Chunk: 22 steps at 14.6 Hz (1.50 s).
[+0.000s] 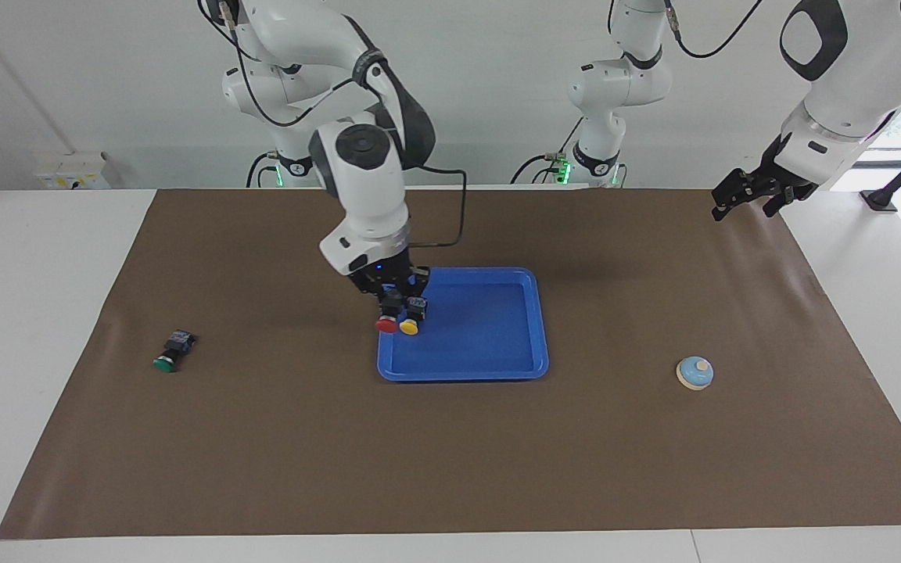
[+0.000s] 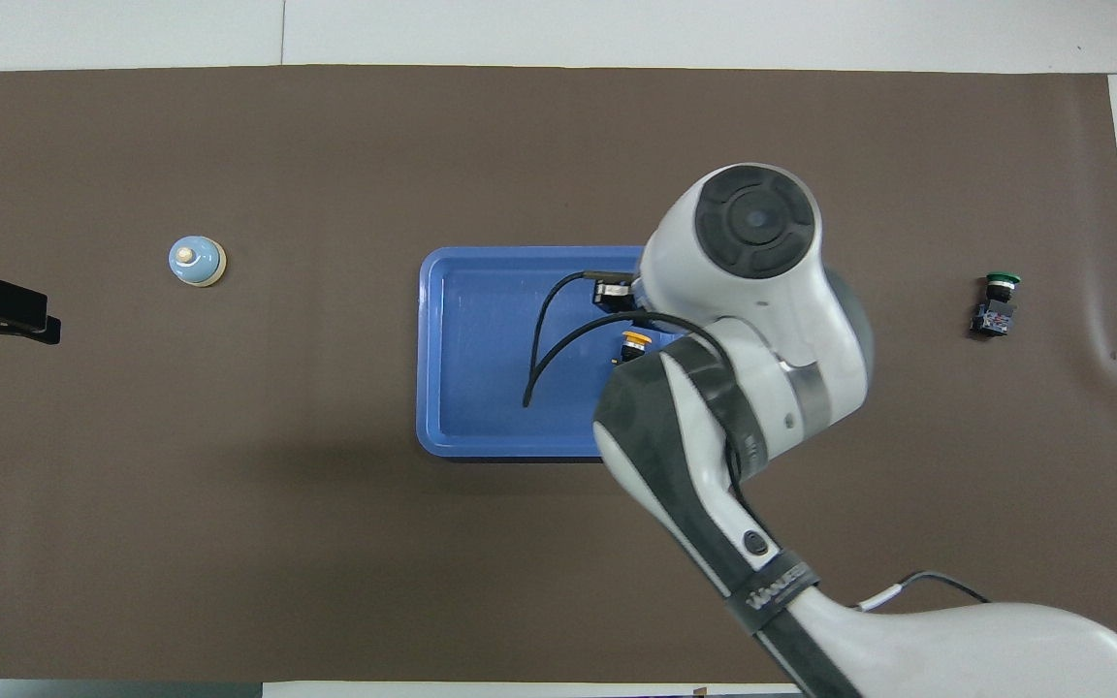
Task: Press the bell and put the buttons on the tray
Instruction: 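Carry the red button into the tray beside the yellow one, release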
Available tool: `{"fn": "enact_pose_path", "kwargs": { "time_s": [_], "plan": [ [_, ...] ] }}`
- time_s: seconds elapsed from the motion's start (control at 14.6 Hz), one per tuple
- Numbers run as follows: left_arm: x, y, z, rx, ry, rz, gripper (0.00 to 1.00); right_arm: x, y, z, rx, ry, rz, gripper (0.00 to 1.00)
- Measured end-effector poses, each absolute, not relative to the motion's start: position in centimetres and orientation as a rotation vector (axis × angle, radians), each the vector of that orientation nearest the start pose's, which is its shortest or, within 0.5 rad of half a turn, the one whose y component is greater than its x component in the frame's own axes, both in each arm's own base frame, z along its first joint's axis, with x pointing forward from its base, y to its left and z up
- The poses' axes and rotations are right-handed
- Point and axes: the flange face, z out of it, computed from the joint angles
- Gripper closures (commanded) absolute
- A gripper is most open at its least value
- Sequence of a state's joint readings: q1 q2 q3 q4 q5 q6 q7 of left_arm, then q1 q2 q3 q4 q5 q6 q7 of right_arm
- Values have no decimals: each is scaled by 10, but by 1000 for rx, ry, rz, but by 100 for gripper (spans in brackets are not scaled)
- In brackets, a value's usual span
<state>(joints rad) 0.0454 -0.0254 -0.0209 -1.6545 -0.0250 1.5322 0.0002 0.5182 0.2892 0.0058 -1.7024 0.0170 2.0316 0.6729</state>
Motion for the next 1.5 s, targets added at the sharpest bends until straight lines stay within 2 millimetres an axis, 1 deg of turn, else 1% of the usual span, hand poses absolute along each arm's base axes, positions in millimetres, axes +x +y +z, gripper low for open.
{"fn": "enact_pose_path", "kwargs": {
  "time_s": [0.07,0.14,0.2,0.27,0.34,0.41,0.48,0.61,0.82,0.89,0.96,1.02,1.16,1.37,1.43,1.5],
  "plan": [
    [540,10,596,-3163,-39,153,0,546,356,419,-3096,259,-26,100],
    [540,10,596,-3163,-39,153,0,536,383,406,-3095,278,-22,100],
    [540,10,596,-3163,-39,153,0,529,406,389,-3089,289,-30,100],
    [540,10,596,-3163,-39,153,0,526,420,369,-3085,294,-36,100],
    [540,10,596,-3163,-39,153,0,527,425,349,-3087,299,-33,100],
    [540,10,596,-3163,-39,153,0,532,423,332,-3092,311,-29,100],
    [540,10,596,-3163,-39,153,0,537,417,321,-3096,328,-25,100],
    [540,10,596,-3163,-39,153,0,542,406,309,-3088,354,-40,100],
    [540,10,596,-3163,-39,153,0,537,397,294,-3079,361,-55,100],
    [540,10,596,-3163,-39,153,0,535,397,293,-3079,359,-54,100],
    [540,10,596,-3163,-39,153,0,534,397,294,-3078,357,-56,78],
    [540,10,596,-3163,-39,153,0,533,397,295,-3078,356,-56,1],
    [540,10,596,-3163,-39,153,0,531,397,296,-3079,358,-52,0],
    [540,10,596,-3163,-39,153,0,529,395,300,-3092,406,-21,0],
    [540,10,596,-3163,-39,153,0,530,393,306,-3093,422,-18,0],
    [540,10,596,-3163,-39,153,0,534,388,318,-3090,442,-24,0]
  ]
}}
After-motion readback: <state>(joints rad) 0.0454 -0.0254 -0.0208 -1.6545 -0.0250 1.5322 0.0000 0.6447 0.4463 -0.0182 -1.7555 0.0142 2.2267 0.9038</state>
